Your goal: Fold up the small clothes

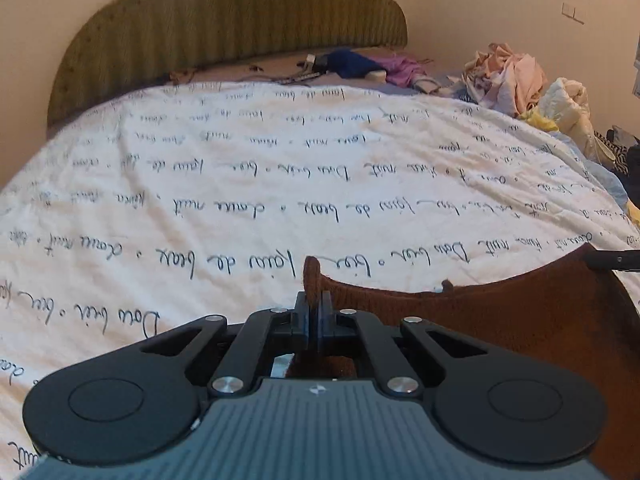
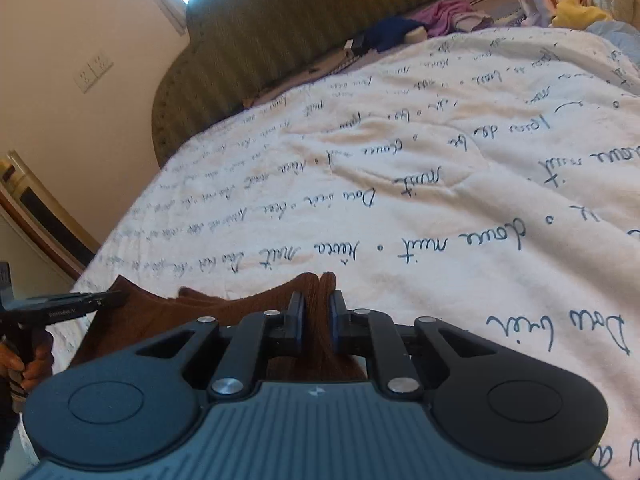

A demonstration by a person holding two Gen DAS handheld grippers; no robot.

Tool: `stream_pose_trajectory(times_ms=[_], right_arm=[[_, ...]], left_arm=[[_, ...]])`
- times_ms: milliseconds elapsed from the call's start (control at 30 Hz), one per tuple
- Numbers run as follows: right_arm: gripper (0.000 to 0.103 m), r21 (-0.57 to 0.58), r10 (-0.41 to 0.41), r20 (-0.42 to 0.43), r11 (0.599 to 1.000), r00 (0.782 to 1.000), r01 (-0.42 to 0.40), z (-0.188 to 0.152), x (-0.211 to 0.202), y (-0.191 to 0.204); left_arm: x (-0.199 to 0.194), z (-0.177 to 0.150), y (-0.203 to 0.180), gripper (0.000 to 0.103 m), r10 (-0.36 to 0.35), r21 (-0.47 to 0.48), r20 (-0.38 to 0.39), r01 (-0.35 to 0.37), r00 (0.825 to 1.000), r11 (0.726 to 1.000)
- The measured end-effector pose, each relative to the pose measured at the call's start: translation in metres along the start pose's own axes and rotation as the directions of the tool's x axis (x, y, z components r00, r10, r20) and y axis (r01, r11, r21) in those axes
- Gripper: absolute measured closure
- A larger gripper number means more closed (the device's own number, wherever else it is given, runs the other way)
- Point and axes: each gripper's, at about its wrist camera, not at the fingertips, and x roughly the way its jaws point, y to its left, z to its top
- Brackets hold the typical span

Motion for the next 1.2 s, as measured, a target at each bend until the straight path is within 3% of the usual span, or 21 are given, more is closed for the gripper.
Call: stream_pose_trajectory(times_ms=[67, 133, 200, 233, 300, 367, 433, 467, 533, 600, 667, 733, 767, 800, 867, 933, 1000, 1067, 1200], right_arm=[[0.092, 0.045, -0.015, 0.020, 0.999, 1.000, 0.014, -0.003, -0.006, -0.014], [0.091, 0.082, -0.058, -0.028, 0.995, 0.998, 0.060, -0.012, 0.007, -0.031], [0.090, 0.112, -0.045, -0.021, 0.993, 0.999, 0.047, -0.022, 0.014, -0.037], [0.087, 0.124, -0.052, -0.005, 0.991, 0.999, 0.052, -0.022, 0.011, -0.036], [0.067, 0.138, -0.095, 0.005, 0.986, 0.995, 0.093, -0.018, -0.003, -0.027], [0.061, 0.099, -0.162, 0.088, 0.983, 0.983, 0.153, -0.016, -0.029, -0.010], [0.060, 0.071, -0.173, 0.206, 0.984, 0.963, 0.162, -0.021, -0.057, 0.013], [0.058, 0.048, -0.136, 0.233, 0.991, 0.963, 0.129, -0.026, -0.064, 0.025], [0.052, 0.008, -0.094, 0.243, 0.995, 0.965, 0.095, -0.039, -0.063, 0.047], [0.052, -0.031, -0.119, 0.215, 0.991, 0.969, 0.128, -0.055, -0.049, 0.057], [0.052, -0.051, -0.204, 0.166, 0.975, 0.965, 0.215, -0.071, -0.030, 0.053], [0.053, -0.122, -0.321, 0.132, 0.934, 0.938, 0.337, -0.088, -0.013, 0.040], [0.053, -0.134, -0.305, 0.148, 0.936, 0.941, 0.324, -0.095, -0.014, 0.031], [0.053, -0.069, -0.254, 0.154, 0.961, 0.955, 0.267, -0.094, -0.022, 0.020], [0.053, -0.031, -0.231, 0.152, 0.971, 0.961, 0.238, -0.092, -0.022, 0.011], [0.052, -0.088, -0.264, 0.138, 0.957, 0.955, 0.277, -0.091, -0.017, 0.021], [0.051, -0.129, -0.295, 0.119, 0.942, 0.948, 0.309, -0.088, -0.019, 0.034], [0.050, -0.086, -0.305, 0.126, 0.945, 0.944, 0.316, -0.089, -0.038, 0.046], [0.025, -0.126, -0.222, 0.188, 0.960, 0.957, 0.248, -0.107, -0.064, 0.077]], left_arm=[[0.015, -0.006, -0.009, 0.099, 0.057, 0.055, -0.021, -0.055, 0.998, 0.997], [0.043, -0.022, -0.018, 0.098, 0.135, 0.132, -0.076, -0.124, 0.988, 0.983], [0.040, -0.029, -0.025, 0.097, 0.164, 0.165, -0.028, -0.157, 0.986, 0.974], [0.030, -0.027, -0.025, 0.088, 0.167, 0.162, -0.010, -0.163, 0.986, 0.973], [-0.002, -0.021, -0.023, 0.083, 0.179, 0.142, 0.086, -0.190, 0.980, 0.971], [-0.044, -0.017, -0.022, 0.076, 0.212, 0.079, 0.184, -0.229, 0.960, 0.970], [-0.080, -0.018, -0.023, 0.058, 0.160, -0.025, 0.245, -0.159, 0.956, 0.987], [-0.088, -0.022, -0.028, 0.057, 0.130, -0.041, 0.257, -0.124, 0.958, 0.991], [-0.089, -0.035, -0.046, 0.057, 0.105, -0.023, 0.247, -0.102, 0.963, 0.994], [-0.070, -0.051, -0.063, 0.054, 0.085, 0.025, 0.184, -0.091, 0.979, 0.996], [-0.041, -0.069, -0.063, 0.053, 0.124, 0.048, 0.107, -0.130, 0.986, 0.990], [-0.011, -0.088, -0.052, 0.048, 0.190, 0.075, 0.040, -0.193, 0.981, 0.978], [-0.013, -0.092, -0.042, 0.048, 0.167, 0.035, 0.076, -0.170, 0.983, 0.985], [-0.012, -0.090, -0.037, 0.048, 0.158, 0.010, 0.062, -0.159, 0.986, 0.987], [-0.008, -0.088, -0.039, 0.046, 0.182, 0.023, 0.061, -0.184, 0.981, 0.983], [-0.006, -0.085, -0.044, 0.034, 0.232, 0.040, 0.053, -0.235, 0.971, 0.971], [-0.016, -0.083, -0.044, 0.034, 0.248, 0.036, 0.038, -0.249, 0.968, 0.968], [-0.036, -0.083, -0.047, 0.033, 0.252, 0.020, 0.040, -0.253, 0.967, 0.967], [-0.059, -0.092, -0.073, 0.023, 0.215, 0.021, 0.064, -0.216, 0.975, 0.976]])
